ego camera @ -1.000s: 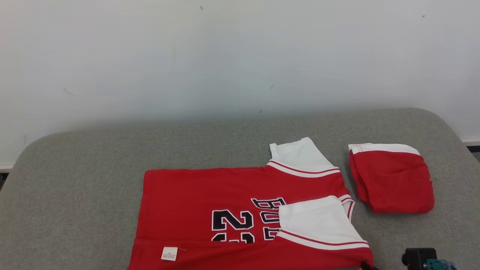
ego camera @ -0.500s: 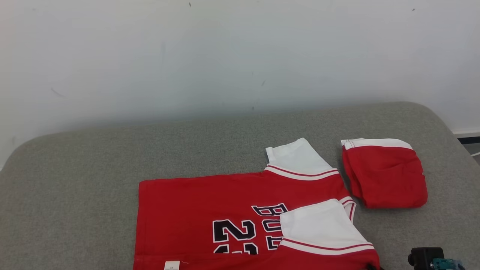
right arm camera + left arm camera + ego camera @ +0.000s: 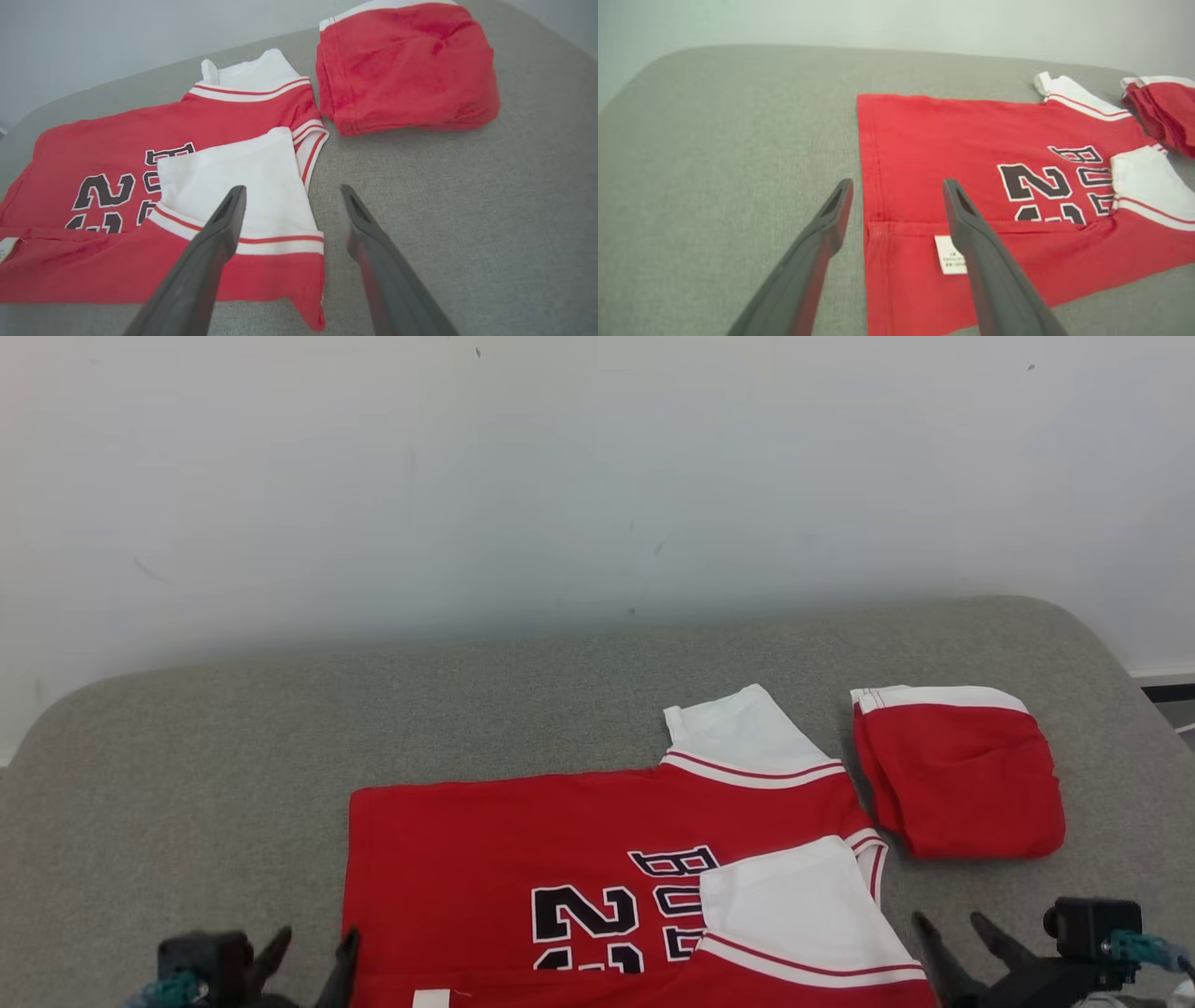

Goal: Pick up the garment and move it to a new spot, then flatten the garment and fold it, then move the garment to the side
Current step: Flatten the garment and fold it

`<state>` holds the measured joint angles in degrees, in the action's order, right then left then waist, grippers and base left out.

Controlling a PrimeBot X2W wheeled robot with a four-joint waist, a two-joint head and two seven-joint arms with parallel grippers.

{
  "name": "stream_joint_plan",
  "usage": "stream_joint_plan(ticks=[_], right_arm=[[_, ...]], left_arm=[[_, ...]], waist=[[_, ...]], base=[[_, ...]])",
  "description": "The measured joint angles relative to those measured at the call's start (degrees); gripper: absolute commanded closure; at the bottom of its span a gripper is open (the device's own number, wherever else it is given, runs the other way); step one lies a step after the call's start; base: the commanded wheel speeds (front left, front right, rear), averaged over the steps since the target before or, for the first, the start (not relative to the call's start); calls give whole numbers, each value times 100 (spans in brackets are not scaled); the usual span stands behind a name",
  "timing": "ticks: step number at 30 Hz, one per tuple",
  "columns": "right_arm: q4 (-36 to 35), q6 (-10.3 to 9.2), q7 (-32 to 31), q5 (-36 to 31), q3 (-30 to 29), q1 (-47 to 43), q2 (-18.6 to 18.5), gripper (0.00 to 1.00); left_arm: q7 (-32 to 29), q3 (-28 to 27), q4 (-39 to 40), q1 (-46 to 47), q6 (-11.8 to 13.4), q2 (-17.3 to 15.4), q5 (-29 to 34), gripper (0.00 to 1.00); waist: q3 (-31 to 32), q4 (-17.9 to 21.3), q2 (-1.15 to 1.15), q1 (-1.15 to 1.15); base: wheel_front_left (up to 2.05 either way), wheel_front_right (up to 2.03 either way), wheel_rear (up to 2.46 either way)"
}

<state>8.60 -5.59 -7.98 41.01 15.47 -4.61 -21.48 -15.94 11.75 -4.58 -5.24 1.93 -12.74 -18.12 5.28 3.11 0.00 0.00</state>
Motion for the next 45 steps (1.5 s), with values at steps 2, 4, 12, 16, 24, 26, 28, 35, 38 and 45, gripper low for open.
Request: stream_joint_plan(ticks=[2,4,12,16,24,26,28,35,38,45], right_arm=[[-105,-24,125,-70,-65,114,19,0],[-200,-47,255,-145,-93,231,75,0],[-365,-82,584,-357,-119,676,333,0],[-372,-98,745,-505,-122,792,348,0],[-270,29,1058,-732,-13,970,236,0],[-159,64,1106,-734,-8,966,169,0],[-105,64,1162,-734,-26,950,136,0],[-89,112,1338,-733,-67,848,155,0],[-60,113,1381,-733,-66,849,177,0],[-48,216,1400,-725,-16,918,219,0]], left_arm=[[201,32,149,272,-44,1,78,0],[347,40,208,482,-66,19,154,0],[750,-10,-33,674,13,203,174,0],[927,-157,-232,688,147,193,259,0],[1356,-296,-479,660,263,212,323,0],[1404,-313,-582,652,270,230,323,0],[1457,-320,-634,642,291,263,323,0],[1608,-336,-781,567,310,266,326,0],[1653,-334,-811,566,310,265,334,0],[1647,-246,-872,576,303,268,357,0]], waist=[[43,4,0,0],[89,19,0,0],[239,229,0,0],[293,389,0,0],[334,681,0,0],[321,725,0,0],[301,738,1,0],[234,669,0,1],[224,656,0,1],[110,628,0,1]], base=[[0,0,0],[0,0,0],[0,0,0],[0,0,0],[0,0,0],[0,0,0],[0,0,0],[0,0,0],[0,0,0],[0,0,0]])
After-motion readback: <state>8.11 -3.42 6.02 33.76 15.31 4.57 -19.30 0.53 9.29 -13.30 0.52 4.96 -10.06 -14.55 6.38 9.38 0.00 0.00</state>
